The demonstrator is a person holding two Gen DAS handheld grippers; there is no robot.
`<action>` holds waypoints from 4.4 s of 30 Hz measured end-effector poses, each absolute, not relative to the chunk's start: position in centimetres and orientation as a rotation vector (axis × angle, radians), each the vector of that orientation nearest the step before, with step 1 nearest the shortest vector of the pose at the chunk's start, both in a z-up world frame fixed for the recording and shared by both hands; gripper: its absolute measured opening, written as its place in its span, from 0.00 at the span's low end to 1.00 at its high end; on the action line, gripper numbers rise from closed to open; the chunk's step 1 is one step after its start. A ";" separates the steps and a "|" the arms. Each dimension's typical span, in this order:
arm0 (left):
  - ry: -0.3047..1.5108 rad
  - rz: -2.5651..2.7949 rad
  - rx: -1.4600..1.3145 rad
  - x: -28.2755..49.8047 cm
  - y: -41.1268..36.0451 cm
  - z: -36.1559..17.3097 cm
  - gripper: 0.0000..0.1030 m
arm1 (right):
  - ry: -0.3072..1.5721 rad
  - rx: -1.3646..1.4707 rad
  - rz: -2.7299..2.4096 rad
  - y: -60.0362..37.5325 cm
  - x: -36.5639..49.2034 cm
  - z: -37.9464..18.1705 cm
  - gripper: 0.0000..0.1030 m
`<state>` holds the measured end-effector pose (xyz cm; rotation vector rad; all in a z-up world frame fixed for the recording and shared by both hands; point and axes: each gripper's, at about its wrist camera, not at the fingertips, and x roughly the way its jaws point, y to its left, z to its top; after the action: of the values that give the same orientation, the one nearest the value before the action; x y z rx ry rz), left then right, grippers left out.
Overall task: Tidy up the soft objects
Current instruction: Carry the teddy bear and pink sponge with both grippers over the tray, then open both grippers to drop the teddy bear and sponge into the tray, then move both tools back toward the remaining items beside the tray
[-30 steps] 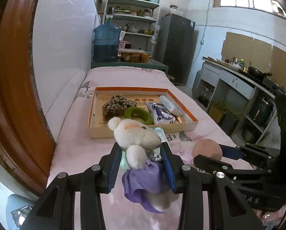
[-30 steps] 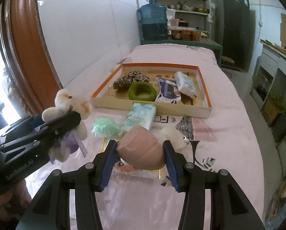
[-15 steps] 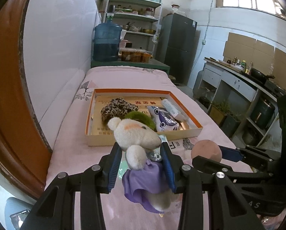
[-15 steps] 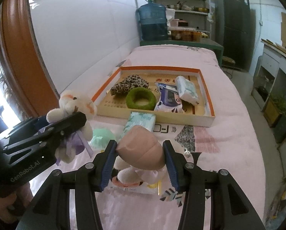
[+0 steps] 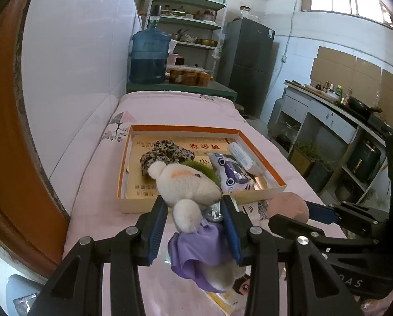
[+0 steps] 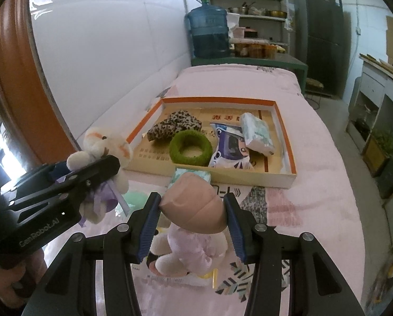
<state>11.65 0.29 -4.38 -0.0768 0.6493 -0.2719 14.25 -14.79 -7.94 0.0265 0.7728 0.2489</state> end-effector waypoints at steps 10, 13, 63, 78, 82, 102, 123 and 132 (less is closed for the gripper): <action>0.646 -0.267 -0.072 12.9 0.2 -4.4 0.40 | 0.758 0.027 0.251 -14.8 16.2 -7.2 0.49; 0.646 -0.266 -0.069 13.4 0.1 -4.3 0.40 | 0.753 0.033 0.249 -15.1 16.7 -7.2 0.49; 0.788 -0.287 -0.046 27.0 -3.0 -8.2 0.40 | 0.831 0.024 0.187 -18.3 29.9 -10.5 0.49; 0.923 -0.324 -0.111 29.7 -3.1 -11.0 0.41 | 0.862 0.037 0.185 -18.9 31.3 -12.6 0.50; 0.923 -0.322 -0.104 29.6 -3.2 -11.1 0.41 | 0.859 0.047 0.188 -19.0 31.3 -12.5 0.51; 0.861 -0.265 -0.089 27.2 -2.6 -9.4 0.65 | 0.823 0.078 0.178 -19.5 29.4 -11.1 0.70; 0.773 -0.183 -0.072 22.2 -0.9 -6.9 0.67 | 0.803 0.115 0.164 -19.4 23.9 -9.0 0.72; 0.747 -0.130 -0.058 19.5 0.1 -6.4 0.67 | 0.818 0.113 0.171 -18.6 21.3 -9.1 0.72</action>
<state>19.46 0.15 -6.37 -0.0581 0.7472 -0.1304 21.34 -18.64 -9.10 0.1132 0.8179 0.1707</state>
